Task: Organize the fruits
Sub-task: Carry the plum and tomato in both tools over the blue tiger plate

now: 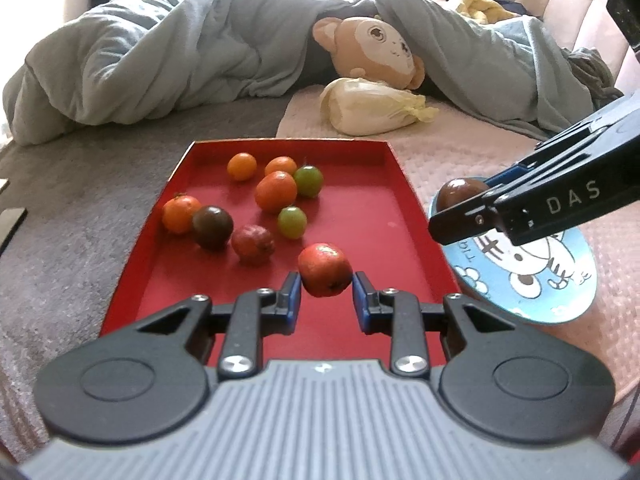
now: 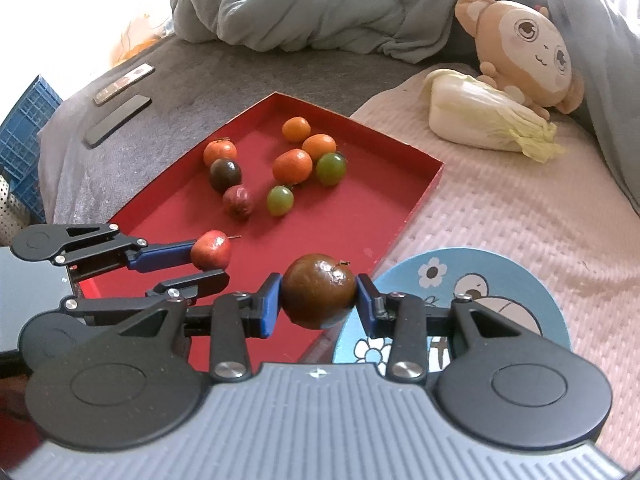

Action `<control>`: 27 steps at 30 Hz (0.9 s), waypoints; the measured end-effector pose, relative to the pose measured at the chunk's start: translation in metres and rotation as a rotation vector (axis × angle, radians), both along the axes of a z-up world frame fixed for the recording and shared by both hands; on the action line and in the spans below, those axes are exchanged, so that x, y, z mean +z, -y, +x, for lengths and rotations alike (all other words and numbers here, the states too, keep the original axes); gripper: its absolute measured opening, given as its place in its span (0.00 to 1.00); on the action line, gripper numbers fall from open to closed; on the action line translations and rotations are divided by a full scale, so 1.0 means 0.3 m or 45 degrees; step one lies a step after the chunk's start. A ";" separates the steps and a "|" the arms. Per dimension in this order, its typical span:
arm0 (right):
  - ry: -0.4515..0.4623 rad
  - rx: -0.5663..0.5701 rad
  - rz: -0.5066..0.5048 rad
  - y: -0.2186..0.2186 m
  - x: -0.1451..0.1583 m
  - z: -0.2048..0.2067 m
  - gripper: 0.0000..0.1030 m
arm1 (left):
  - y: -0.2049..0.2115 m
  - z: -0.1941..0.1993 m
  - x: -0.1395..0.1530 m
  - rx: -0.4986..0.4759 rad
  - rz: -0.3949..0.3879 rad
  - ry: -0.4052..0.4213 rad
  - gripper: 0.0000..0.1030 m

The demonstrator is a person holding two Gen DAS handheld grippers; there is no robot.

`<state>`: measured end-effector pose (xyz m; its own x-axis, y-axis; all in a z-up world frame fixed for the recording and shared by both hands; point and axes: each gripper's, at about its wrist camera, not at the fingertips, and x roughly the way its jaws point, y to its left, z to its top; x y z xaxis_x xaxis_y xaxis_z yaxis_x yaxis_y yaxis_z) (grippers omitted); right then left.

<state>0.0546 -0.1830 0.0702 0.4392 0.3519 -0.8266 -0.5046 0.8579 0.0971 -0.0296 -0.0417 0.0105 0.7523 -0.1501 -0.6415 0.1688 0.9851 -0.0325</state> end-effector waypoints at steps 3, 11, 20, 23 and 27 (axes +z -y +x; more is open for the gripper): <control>0.006 -0.017 0.010 0.018 0.009 -0.002 0.44 | 0.022 0.000 0.011 -0.017 -0.002 0.007 0.30; 0.012 -0.070 0.021 0.083 0.022 -0.011 0.44 | 0.086 -0.002 0.026 -0.069 -0.001 0.020 0.30; 0.010 -0.128 0.025 0.173 0.025 -0.033 0.44 | 0.161 0.003 0.027 -0.120 -0.001 0.021 0.30; 0.009 -0.165 0.028 0.216 0.027 -0.037 0.44 | 0.192 0.005 0.025 -0.141 -0.006 0.019 0.30; -0.012 -0.214 0.006 0.274 0.016 -0.039 0.44 | 0.241 0.014 0.019 -0.179 0.004 0.016 0.30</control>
